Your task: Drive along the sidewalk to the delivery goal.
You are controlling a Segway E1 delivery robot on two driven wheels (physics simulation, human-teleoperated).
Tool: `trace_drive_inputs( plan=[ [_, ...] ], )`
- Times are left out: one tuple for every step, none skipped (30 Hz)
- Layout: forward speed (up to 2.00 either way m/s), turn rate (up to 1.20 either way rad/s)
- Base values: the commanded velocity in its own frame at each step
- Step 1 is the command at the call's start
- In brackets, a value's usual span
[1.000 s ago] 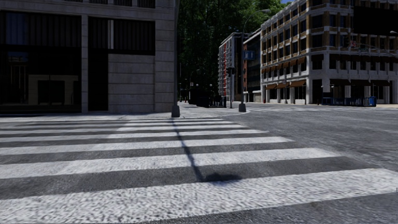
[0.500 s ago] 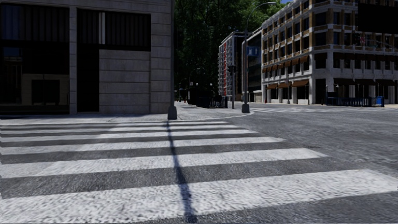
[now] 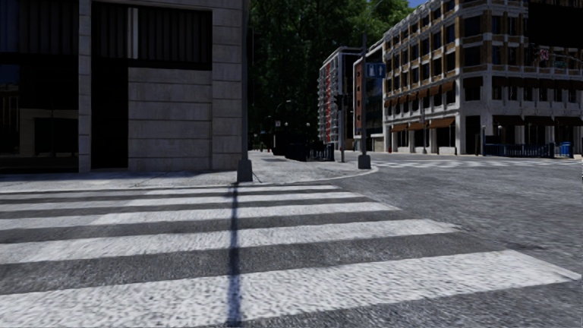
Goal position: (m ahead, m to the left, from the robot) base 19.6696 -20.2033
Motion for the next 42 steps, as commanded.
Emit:
trace_drive_inputs(
  plan=[
    [2.00, -0.12],
    [1.91, -0.12],
    [1.72, -0.09],
    [1.52, -0.05],
    [1.36, -0.04],
    [1.36, -0.04],
    [1.30, -0.03],
    [1.27, -0.03],
    [1.25, -0.03],
    [1.25, -0.03],
    [1.24, -0.06],
    [1.24, -0.14],
    [1.24, -0.17],
    [1.23, -0.18],
    [1.23, -0.18],
    [1.23, -0.18],
    [1.23, -0.16],
    [1.23, -0.15],
    [1.23, -0.15],
    [1.23, -0.15],
    [1.23, -0.14],
    [1.23, -0.13],
    [1.23, -0.13],
    [1.23, -0.12],
    [1.23, -0.12],
    [1.23, -0.12],
    [1.23, -0.11],
    [1.23, -0.11],
    [1.23, -0.11],
    [1.23, -0.10],
    [1.23, -0.06],
    [1.23, 0.00],
    [1.23, 0.00],
    [1.23, 0.00],
    [1.23, 0.00],
    [1.22, 0.00],
    [1.22, 0.00],
    [1.22, 0.00],
    [1.22, 0.00],
    [1.22, 0.00],
    [1.22, 0.00],
    [1.22, 0.00]
  ],
)
